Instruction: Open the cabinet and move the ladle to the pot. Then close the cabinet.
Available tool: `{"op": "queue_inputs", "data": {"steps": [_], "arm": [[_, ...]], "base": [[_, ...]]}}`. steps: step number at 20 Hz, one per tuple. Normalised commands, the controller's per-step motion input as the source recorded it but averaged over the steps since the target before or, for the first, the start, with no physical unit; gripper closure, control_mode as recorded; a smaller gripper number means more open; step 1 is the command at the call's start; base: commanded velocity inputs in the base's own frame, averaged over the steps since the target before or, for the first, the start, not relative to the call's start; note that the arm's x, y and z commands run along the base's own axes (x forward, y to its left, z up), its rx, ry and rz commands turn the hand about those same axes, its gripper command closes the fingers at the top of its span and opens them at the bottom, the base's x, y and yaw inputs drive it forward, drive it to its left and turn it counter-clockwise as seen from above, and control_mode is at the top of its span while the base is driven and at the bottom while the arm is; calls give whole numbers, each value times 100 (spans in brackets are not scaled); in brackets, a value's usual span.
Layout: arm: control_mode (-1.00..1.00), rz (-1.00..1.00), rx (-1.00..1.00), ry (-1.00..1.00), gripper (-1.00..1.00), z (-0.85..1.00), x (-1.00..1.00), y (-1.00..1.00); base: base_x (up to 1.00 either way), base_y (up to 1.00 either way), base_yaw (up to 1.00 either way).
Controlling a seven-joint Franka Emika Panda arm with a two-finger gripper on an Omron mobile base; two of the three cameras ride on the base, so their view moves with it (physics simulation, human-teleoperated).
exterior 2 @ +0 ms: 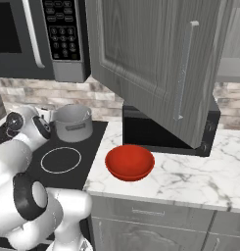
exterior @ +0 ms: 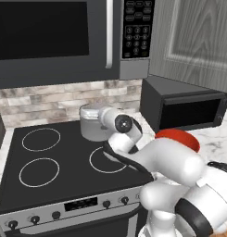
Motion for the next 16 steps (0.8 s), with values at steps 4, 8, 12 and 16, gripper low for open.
{"op": "queue_inputs", "data": {"steps": [4,8,12,16], "arm": [[-100,3,0,0,-100,100,-54,0],[-100,5,-2,2,-100,100,-66,0],[-100,2,-10,3,-100,86,-92,-1],[-100,0,-18,11,-100,50,-99,-8]], "base": [[0,0,0],[0,0,0],[0,0,0],[0,0,0]]}}
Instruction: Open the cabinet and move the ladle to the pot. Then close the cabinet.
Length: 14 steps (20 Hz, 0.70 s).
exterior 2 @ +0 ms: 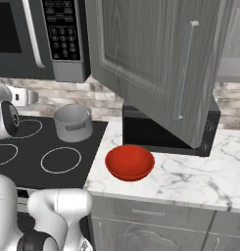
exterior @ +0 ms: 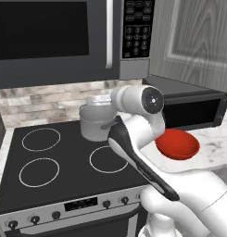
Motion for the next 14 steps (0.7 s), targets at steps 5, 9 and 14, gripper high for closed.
{"op": "queue_inputs", "data": {"steps": [5,9,14], "arm": [[-100,0,-18,18,-100,32,-86,-23],[-100,0,-12,21,-100,22,-63,-42],[-100,0,-4,16,-100,1,-20,-38]], "base": [[0,0,0],[0,0,0],[0,0,0]]}}
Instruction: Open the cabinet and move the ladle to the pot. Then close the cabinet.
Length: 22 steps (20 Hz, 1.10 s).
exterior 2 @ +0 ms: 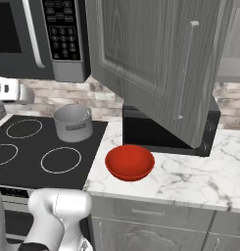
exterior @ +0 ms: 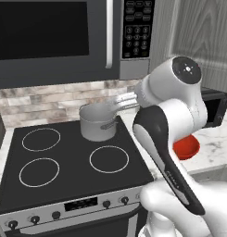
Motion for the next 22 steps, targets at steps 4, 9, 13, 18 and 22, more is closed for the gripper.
{"op": "queue_inputs", "data": {"steps": [4,9,13,18,22], "arm": [[-100,-4,0,8,-100,-19,0,-49],[-100,-9,0,10,-100,-41,0,-49],[-100,-16,0,7,-100,-27,3,-15],[100,-9,0,5,-100,-11,2,0],[100,0,0,0,-100,0,0,0]], "base": [[0,0,0],[0,0,0],[0,0,0],[-20,0,-5],[-100,-28,-13]]}}
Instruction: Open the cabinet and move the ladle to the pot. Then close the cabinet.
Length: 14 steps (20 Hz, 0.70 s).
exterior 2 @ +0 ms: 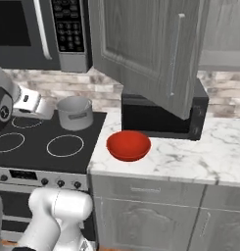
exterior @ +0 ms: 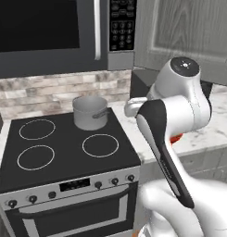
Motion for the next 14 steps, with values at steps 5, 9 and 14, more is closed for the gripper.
{"op": "queue_inputs", "data": {"steps": [5,9,14], "arm": [[100,0,0,0,-100,0,0,0],[100,0,0,0,-100,0,0,0],[100,0,0,0,-100,0,0,0]], "base": [[-100,-86,-13],[-73,-100,-8],[-14,-100,-4]]}}
